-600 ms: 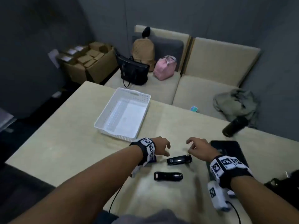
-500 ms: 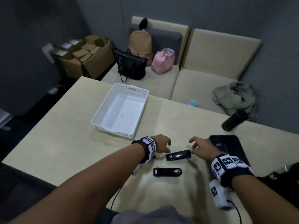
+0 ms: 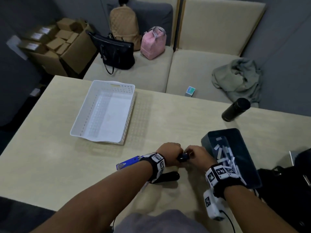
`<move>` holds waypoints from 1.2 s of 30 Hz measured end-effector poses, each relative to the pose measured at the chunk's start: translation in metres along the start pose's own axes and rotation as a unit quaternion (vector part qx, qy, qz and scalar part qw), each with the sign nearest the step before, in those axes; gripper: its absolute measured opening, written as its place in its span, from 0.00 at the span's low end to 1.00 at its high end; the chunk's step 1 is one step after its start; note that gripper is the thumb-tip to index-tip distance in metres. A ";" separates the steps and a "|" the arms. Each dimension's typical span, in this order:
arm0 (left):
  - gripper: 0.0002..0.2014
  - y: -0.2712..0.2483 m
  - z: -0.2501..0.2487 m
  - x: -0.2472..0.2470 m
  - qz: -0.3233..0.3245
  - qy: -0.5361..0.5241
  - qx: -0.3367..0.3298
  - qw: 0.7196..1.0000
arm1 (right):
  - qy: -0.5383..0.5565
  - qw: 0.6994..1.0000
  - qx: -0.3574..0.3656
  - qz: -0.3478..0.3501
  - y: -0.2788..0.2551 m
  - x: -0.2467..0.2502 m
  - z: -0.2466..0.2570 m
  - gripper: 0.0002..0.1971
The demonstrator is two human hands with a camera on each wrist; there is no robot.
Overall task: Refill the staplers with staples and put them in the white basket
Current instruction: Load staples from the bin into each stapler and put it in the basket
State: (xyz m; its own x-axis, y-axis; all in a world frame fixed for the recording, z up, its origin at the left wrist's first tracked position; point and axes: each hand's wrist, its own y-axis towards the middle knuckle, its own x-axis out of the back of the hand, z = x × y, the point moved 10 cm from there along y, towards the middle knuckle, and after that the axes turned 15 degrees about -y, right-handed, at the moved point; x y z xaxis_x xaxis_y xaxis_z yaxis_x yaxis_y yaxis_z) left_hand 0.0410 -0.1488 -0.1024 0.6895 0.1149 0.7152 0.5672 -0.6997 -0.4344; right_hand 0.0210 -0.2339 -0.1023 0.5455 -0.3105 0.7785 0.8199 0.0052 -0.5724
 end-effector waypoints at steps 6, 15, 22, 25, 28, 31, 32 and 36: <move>0.11 -0.020 -0.001 0.042 -0.084 -0.095 -0.050 0.991 | -0.059 0.997 -0.037 -0.036 -0.001 0.000 -0.007 0.08; 0.11 -0.051 0.075 0.070 -0.145 -0.356 0.071 0.921 | -0.098 0.992 -0.035 -0.070 0.005 -0.011 -0.001 0.10; 0.06 -0.050 0.119 0.076 -0.045 -0.025 0.147 0.988 | -0.114 0.985 -0.023 -0.129 -0.005 -0.003 0.004 0.13; 0.09 -0.043 0.109 0.067 -0.013 0.006 0.129 0.992 | -0.144 0.984 -0.007 -0.105 -0.004 -0.003 0.009 0.19; 0.22 -0.023 0.069 0.046 0.011 0.028 0.046 0.998 | -0.156 0.985 0.004 -0.071 -0.002 -0.005 0.014 0.19; 0.22 -0.003 0.037 0.019 0.025 0.095 0.002 0.995 | -0.140 0.988 0.010 -0.059 -0.007 0.003 0.014 0.17; 0.19 0.000 0.030 0.015 0.019 0.112 -0.002 0.994 | -0.122 0.989 0.021 -0.077 -0.011 0.012 0.016 0.17; 0.17 0.010 0.012 0.008 0.010 0.128 -0.006 0.992 | -0.017 0.963 0.121 -0.239 -0.044 0.082 0.011 0.14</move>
State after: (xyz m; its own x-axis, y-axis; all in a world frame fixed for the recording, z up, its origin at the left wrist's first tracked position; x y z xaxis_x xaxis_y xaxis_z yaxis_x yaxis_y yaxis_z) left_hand 0.0572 -0.1465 -0.1073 0.5630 -0.0799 0.8226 0.5479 -0.7091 -0.4439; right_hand 0.0315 -0.2486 -0.0104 0.0980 -0.3017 0.9483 0.9930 0.0930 -0.0730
